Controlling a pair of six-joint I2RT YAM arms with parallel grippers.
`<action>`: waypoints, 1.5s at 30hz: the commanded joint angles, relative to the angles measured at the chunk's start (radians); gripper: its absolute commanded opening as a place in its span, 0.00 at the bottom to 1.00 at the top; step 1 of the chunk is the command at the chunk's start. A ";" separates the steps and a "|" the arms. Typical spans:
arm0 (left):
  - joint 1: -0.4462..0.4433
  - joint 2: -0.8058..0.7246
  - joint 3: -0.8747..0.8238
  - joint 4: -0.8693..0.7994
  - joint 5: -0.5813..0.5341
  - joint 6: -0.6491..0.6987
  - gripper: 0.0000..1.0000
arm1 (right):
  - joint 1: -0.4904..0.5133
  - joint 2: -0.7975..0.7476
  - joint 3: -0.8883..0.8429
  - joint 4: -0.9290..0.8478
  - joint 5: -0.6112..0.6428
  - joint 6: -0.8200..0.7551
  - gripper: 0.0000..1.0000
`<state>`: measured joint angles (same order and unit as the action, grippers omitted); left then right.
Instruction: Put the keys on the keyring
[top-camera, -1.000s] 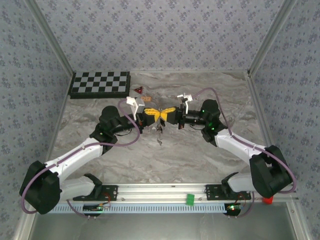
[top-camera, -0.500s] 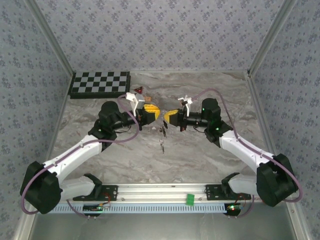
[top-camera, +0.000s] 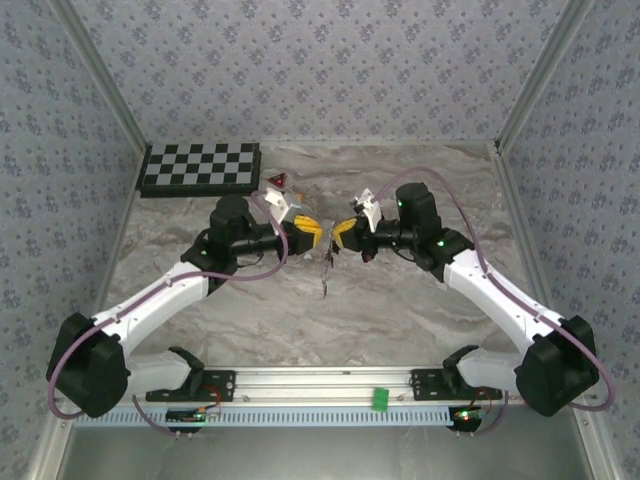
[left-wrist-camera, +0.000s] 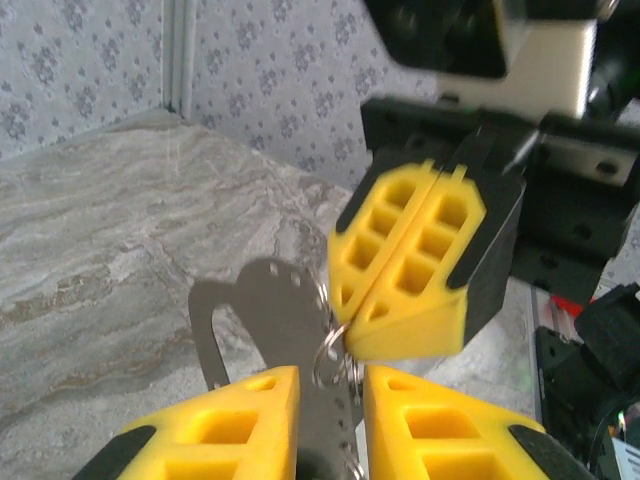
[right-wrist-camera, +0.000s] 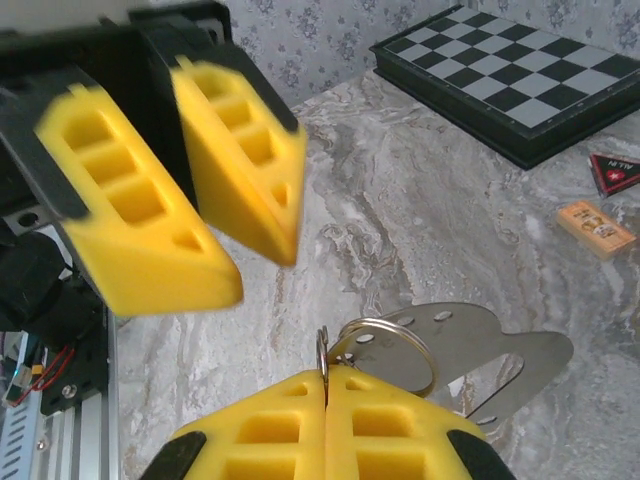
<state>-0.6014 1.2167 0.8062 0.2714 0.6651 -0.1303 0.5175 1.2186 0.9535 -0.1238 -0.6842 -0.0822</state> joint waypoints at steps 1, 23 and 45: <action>0.007 0.017 0.048 -0.042 0.030 0.050 0.26 | 0.006 0.024 0.072 -0.132 -0.011 -0.094 0.00; 0.005 0.090 0.088 -0.078 0.128 0.068 0.29 | 0.026 0.100 0.169 -0.249 -0.113 -0.160 0.00; 0.004 0.103 0.107 -0.137 0.241 0.108 0.19 | 0.004 0.070 0.149 -0.207 -0.135 -0.136 0.00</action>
<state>-0.5934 1.3190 0.8856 0.1375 0.8406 -0.0441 0.5297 1.3148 1.0855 -0.3740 -0.7849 -0.2260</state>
